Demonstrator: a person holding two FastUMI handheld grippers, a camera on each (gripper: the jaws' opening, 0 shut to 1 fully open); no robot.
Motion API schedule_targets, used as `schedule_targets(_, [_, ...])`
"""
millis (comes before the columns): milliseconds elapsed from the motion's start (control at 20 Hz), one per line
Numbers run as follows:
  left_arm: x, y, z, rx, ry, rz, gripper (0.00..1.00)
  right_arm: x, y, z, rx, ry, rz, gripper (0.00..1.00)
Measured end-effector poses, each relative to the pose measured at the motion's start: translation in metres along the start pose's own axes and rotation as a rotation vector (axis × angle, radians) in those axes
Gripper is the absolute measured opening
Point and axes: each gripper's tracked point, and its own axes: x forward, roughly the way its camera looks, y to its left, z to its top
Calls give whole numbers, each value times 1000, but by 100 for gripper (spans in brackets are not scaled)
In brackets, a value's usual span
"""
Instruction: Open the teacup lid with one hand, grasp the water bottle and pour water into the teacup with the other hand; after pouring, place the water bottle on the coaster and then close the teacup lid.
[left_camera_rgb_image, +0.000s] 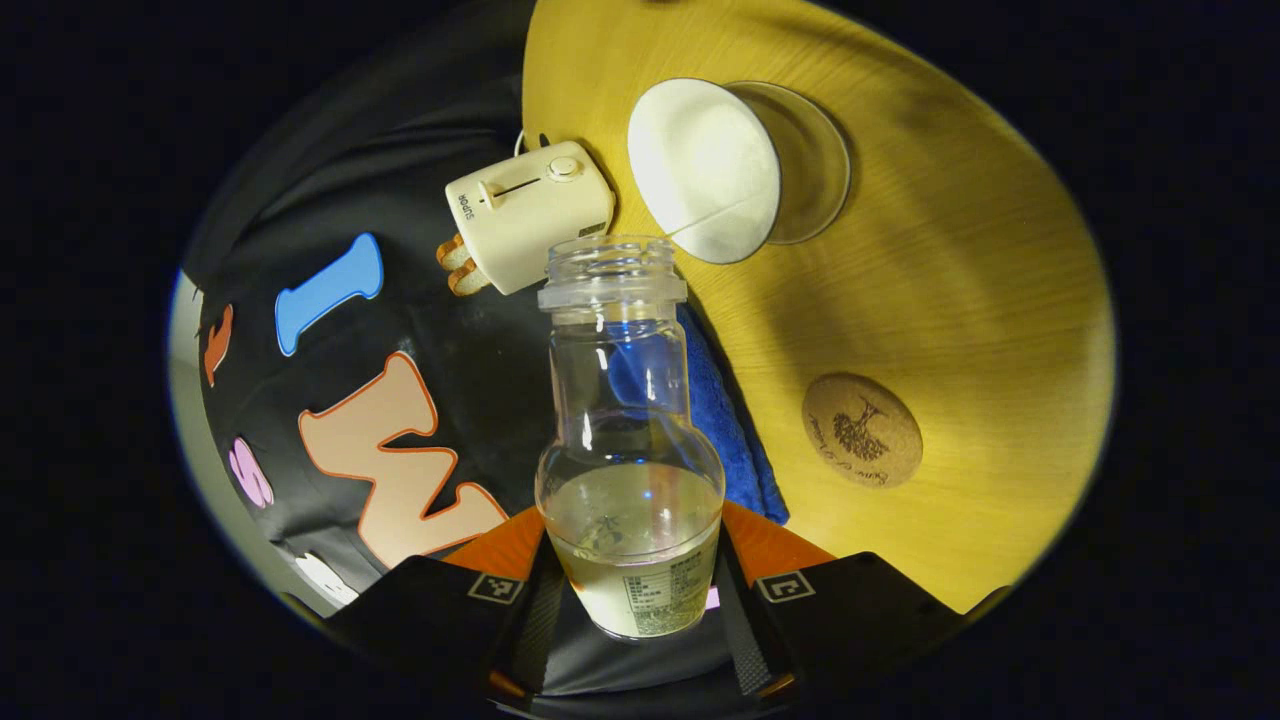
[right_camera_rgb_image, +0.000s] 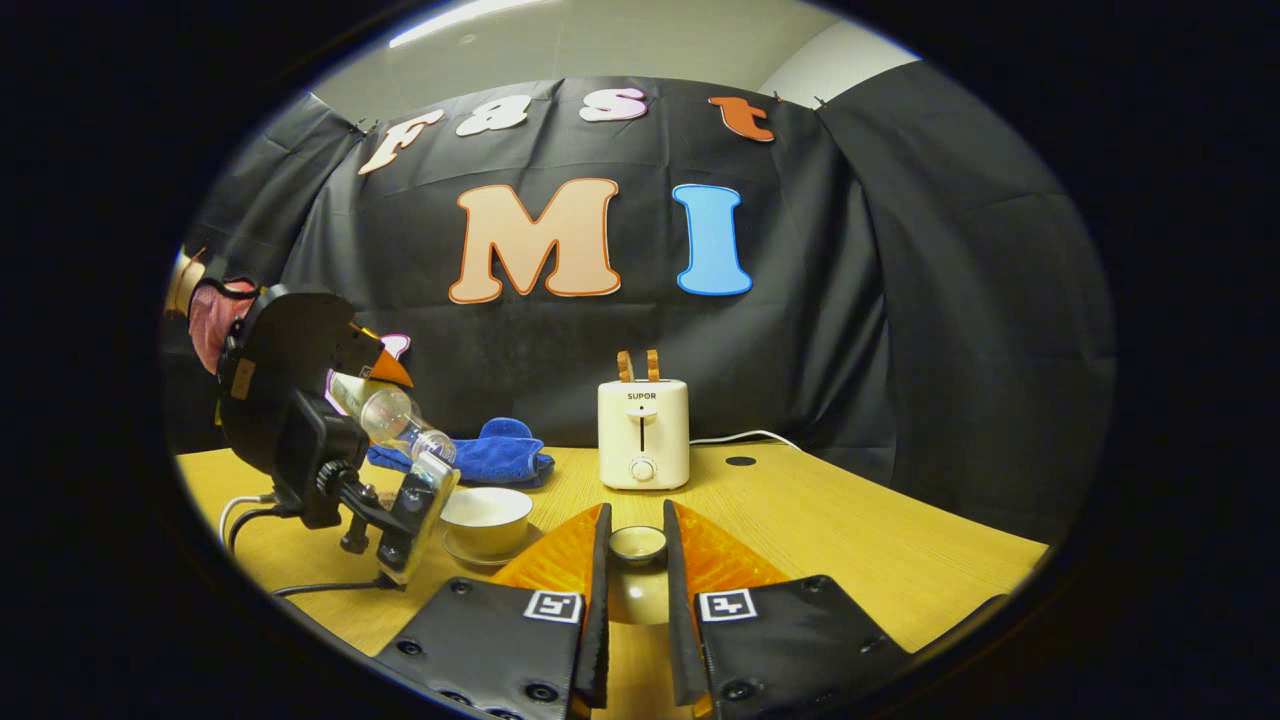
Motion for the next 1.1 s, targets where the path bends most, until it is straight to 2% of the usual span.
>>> schedule_targets(100, [2, -12, 4, -104, -25, -16, 68, 0, 0, 0, 0, 0, 0, 28])
schedule_targets(200, [3, -25, 7, -250, -53, -36, 68, 0, 0, 0, 0, -1, 0, 28])
schedule_targets(350, [-1, -39, 2, -612, -97, -47, 68, 0, 0, 0, 0, 0, 0, 28])
schedule_targets(550, [-3, -29, -14, -1117, -179, -9, 68, 0, 0, 0, 0, 0, 0, 28])
schedule_targets(700, [-2, -24, -29, -1415, -229, 0, 68, 0, 1, 0, 0, 1, 1, 28])
schedule_targets(800, [0, -24, -29, -1548, -266, 7, 68, 0, 1, -1, 0, 2, 1, 28])
schedule_targets(950, [3, -26, -28, -1660, -316, 18, 67, 0, 1, 0, 0, 1, 1, 28])
schedule_targets(1100, [10, -34, -17, -1772, -349, -34, 67, 0, 1, -1, 0, 1, 1, 28])
